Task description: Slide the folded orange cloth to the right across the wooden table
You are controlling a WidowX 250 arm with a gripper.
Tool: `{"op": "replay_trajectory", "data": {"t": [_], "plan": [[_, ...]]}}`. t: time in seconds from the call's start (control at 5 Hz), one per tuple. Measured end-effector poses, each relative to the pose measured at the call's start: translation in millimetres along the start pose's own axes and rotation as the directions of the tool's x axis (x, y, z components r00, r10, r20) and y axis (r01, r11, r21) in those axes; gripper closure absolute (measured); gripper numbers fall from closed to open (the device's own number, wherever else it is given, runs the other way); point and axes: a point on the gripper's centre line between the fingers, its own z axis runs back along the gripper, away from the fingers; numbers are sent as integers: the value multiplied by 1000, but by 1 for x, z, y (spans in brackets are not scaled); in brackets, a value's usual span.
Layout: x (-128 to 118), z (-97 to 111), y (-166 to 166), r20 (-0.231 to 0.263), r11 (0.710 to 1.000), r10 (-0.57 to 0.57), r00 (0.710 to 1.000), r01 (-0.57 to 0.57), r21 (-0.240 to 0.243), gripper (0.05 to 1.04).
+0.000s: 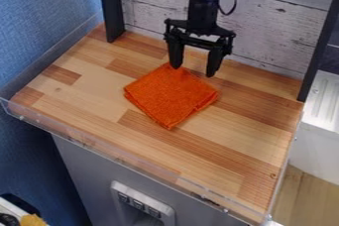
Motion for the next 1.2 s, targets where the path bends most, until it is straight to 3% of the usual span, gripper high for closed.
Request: {"op": "replay_trajectory", "data": {"t": [0.2,0.6,1.0,1.2], "plan": [[-10,1,8,55,994,109,992,-109,-16,86],[-28,0,7,140,957,290,947,-285,-53,129],[-38,-7,8,164,918,396,903,-391,-66,709],[-41,-10,10,157,908,418,895,-415,-53,925]]}}
